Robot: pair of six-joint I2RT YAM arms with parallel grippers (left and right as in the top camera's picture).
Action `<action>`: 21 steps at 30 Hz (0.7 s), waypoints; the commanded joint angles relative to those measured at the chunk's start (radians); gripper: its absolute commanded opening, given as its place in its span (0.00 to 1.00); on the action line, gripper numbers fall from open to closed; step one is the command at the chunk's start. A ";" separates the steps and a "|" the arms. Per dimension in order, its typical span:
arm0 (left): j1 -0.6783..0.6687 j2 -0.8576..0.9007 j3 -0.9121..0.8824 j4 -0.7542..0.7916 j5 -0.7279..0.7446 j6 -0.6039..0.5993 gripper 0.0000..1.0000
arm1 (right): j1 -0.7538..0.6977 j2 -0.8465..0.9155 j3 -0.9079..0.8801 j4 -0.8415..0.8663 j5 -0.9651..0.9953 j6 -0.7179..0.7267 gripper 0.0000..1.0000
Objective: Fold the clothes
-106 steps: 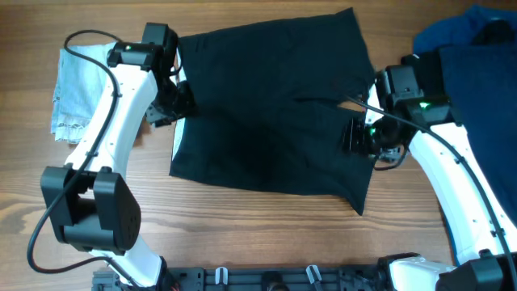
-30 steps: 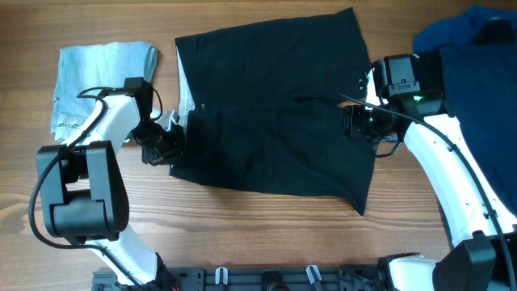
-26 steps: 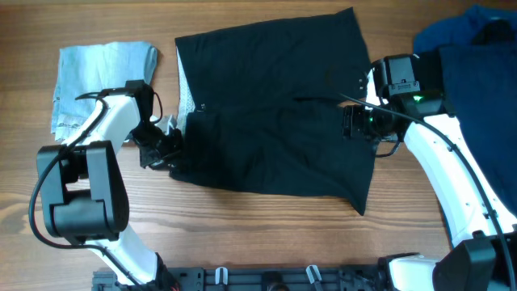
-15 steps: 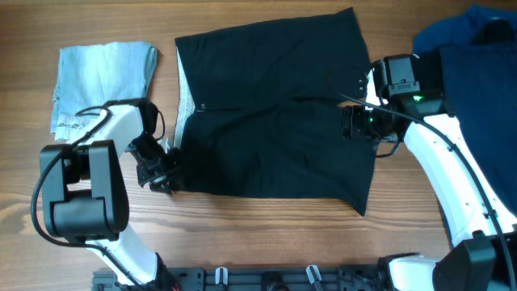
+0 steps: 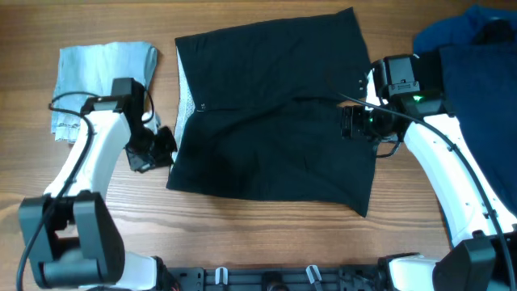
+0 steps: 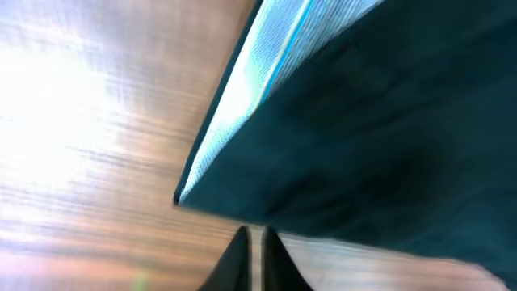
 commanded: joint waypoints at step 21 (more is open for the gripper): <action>-0.108 0.132 -0.232 0.211 0.037 -0.192 0.04 | -0.004 0.010 0.014 0.003 0.017 -0.010 0.81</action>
